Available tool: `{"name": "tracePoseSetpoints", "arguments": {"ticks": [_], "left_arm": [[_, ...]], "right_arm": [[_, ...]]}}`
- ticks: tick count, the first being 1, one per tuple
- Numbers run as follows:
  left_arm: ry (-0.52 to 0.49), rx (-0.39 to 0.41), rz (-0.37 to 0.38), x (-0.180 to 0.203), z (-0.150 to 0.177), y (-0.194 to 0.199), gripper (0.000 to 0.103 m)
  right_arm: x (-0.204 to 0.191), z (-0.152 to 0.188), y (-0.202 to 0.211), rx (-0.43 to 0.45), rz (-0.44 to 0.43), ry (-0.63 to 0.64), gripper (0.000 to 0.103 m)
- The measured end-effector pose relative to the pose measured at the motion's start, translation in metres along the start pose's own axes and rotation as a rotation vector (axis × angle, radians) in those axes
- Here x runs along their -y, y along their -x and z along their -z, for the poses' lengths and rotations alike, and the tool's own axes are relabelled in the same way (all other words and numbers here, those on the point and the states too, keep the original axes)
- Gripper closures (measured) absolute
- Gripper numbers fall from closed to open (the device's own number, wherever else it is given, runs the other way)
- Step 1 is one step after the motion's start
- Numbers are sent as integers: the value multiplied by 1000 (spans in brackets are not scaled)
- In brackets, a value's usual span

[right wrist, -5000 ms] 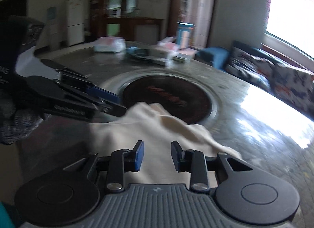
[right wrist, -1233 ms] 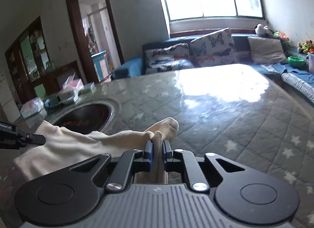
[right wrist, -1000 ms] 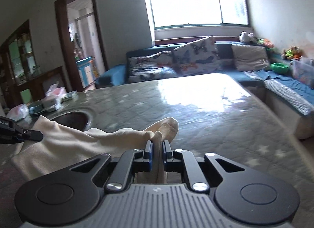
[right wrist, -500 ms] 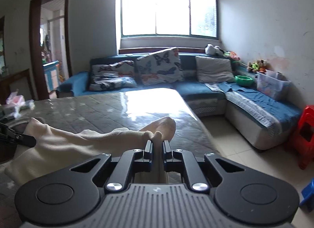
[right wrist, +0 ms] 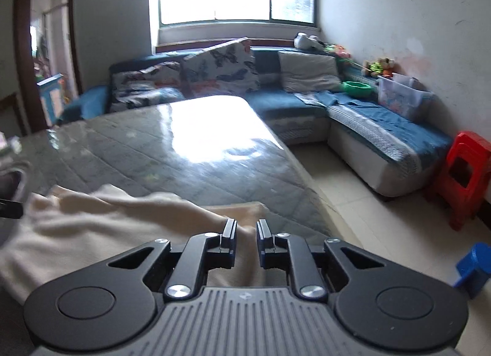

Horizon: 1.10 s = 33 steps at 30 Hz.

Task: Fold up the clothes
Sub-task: 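Lower the folded end onto the sweatshirt and open both grippers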

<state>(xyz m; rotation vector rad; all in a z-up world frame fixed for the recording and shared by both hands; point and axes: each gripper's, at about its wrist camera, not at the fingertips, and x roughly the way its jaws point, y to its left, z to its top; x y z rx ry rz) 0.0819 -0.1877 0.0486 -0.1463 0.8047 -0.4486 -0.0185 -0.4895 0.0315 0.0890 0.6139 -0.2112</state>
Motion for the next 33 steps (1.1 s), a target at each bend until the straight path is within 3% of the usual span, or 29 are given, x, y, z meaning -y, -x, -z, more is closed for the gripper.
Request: {"name": "tracePoseSetpoints", "arguments": {"ticks": [5, 8, 21, 24, 26, 28, 33], "left_arm": [[-63, 9, 48, 16, 8, 8, 82], [-112, 2, 66, 28, 15, 7, 82], [-135, -54, 80, 25, 25, -15, 82], [-124, -49, 84, 23, 25, -12, 80], [-120, -44, 76, 21, 24, -11, 73], [-116, -47, 70, 19, 25, -12, 73], [-123, -41, 56, 18, 28, -7, 73]], "right_arm": [[-34, -8, -2, -9, -153, 58, 83], [-53, -12, -15, -21, -199, 83, 81], [-83, -22, -72, -89, -189, 117, 77], [-80, -23, -63, -75, -189, 120, 76], [-81, -22, -52, -56, -195, 136, 75], [-83, -19, -39, -37, -210, 162, 68], [-89, -5, -32, -58, -208, 208, 66]]}}
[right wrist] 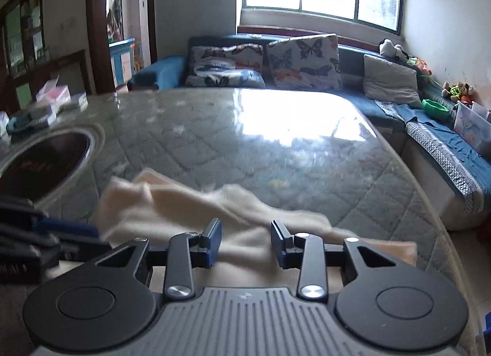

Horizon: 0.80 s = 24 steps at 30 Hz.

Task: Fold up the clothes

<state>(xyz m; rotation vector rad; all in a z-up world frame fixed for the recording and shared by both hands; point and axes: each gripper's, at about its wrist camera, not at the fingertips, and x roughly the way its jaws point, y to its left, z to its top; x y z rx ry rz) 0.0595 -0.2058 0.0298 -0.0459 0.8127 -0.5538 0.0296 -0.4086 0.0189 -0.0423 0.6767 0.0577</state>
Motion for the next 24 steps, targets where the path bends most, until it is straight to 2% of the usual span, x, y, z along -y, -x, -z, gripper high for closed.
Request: {"name": "tracePoseSetpoints", "arguments": {"ticks": [2, 4, 6, 9, 18, 24], "left_arm": [[-12, 6, -6, 0, 1, 4, 67], [-16, 5, -10, 0, 3, 5, 67], [-17, 4, -14, 0, 4, 5, 67], [-27, 10, -25, 0, 7, 10, 60], [-31, 9, -38, -6, 19, 15, 58], [-25, 13, -39, -8, 23, 21, 57]], "right_arm": [[-2, 4, 9, 26, 18, 7, 63], [-3, 8, 20, 37, 8, 0, 60], [-3, 14, 26, 24, -14, -7, 60], [-4, 28, 36, 10, -15, -1, 58], [-4, 66, 81, 56, 12, 13, 53], [3, 75, 99, 57, 35, 33, 53]]}}
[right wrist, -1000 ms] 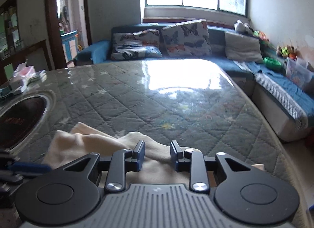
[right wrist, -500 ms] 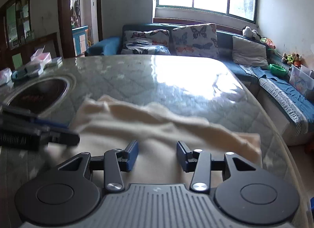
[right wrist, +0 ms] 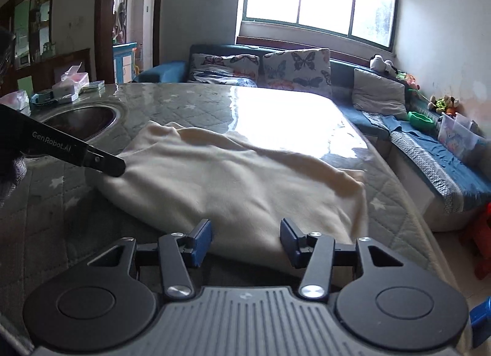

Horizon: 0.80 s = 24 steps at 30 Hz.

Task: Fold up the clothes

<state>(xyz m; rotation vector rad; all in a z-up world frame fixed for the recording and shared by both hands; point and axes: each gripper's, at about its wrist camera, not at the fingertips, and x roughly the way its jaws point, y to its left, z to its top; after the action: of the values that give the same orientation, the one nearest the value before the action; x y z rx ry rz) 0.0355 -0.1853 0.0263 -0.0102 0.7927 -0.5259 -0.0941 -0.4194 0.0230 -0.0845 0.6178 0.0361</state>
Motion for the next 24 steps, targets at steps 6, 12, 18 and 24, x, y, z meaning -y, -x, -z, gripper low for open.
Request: {"name": "tracePoseSetpoints", "arguments": {"ticks": [6, 12, 18, 24], "left_arm": [[0, -4, -6, 0, 4, -1, 55], [4, -2, -8, -2, 5, 2, 53], [12, -10, -14, -5, 6, -1, 51], [21, -9, -8, -6, 6, 3, 50]], "right_arm": [[27, 3, 5, 10, 19, -157, 53], [34, 11, 6, -1, 7, -182, 53], [39, 15, 1, -12, 4, -204, 53], [29, 8, 13, 26, 16, -174, 25]]}}
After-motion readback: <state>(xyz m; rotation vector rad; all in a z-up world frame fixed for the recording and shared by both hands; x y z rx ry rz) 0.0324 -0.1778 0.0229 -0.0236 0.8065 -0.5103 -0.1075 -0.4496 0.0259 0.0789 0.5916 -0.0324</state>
